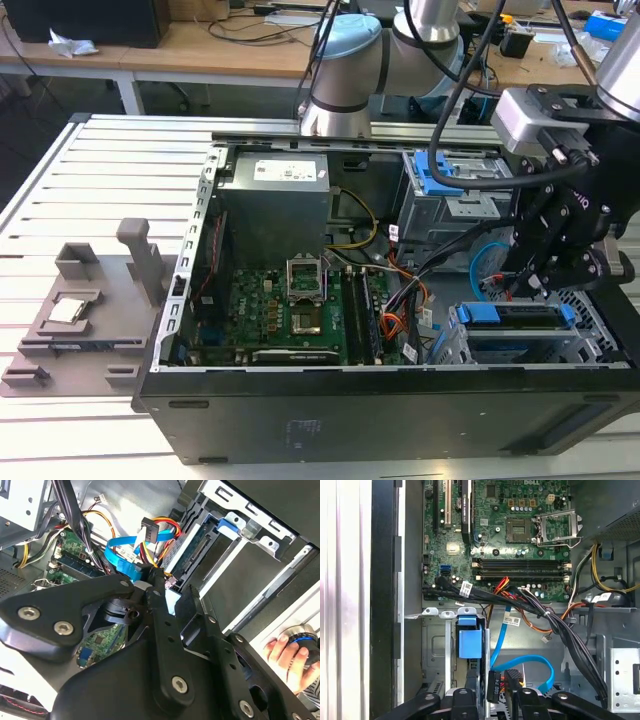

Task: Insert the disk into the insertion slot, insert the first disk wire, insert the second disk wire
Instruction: 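Insert the first disk wire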

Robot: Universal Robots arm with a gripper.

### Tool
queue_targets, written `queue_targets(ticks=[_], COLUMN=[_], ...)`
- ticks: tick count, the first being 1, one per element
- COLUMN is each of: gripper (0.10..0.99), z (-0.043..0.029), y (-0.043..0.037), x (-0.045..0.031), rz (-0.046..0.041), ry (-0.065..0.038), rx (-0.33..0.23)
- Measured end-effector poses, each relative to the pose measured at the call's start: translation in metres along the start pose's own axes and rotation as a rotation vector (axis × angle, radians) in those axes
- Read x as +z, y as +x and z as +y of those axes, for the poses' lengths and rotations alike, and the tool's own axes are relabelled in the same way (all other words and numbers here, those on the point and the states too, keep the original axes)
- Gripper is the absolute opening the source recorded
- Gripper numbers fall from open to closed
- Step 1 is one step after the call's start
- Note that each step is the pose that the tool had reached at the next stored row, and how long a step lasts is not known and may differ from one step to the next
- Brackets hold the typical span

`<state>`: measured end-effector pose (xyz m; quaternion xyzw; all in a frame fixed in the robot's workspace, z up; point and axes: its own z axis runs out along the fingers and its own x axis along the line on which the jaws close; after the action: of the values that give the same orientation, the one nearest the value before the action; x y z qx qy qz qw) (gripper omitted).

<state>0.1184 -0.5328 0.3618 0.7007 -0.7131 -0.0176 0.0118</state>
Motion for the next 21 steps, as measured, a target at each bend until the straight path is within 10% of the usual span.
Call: queue_targets(ticks=[8, 21], gripper=[0.165, 0.165], z=[0.0, -0.0003], y=[0.0, 0.0171], x=[0.0001, 0.0], rz=[0.0003, 0.0005], ry=[0.0, 0.0], rx=[0.0, 0.0])
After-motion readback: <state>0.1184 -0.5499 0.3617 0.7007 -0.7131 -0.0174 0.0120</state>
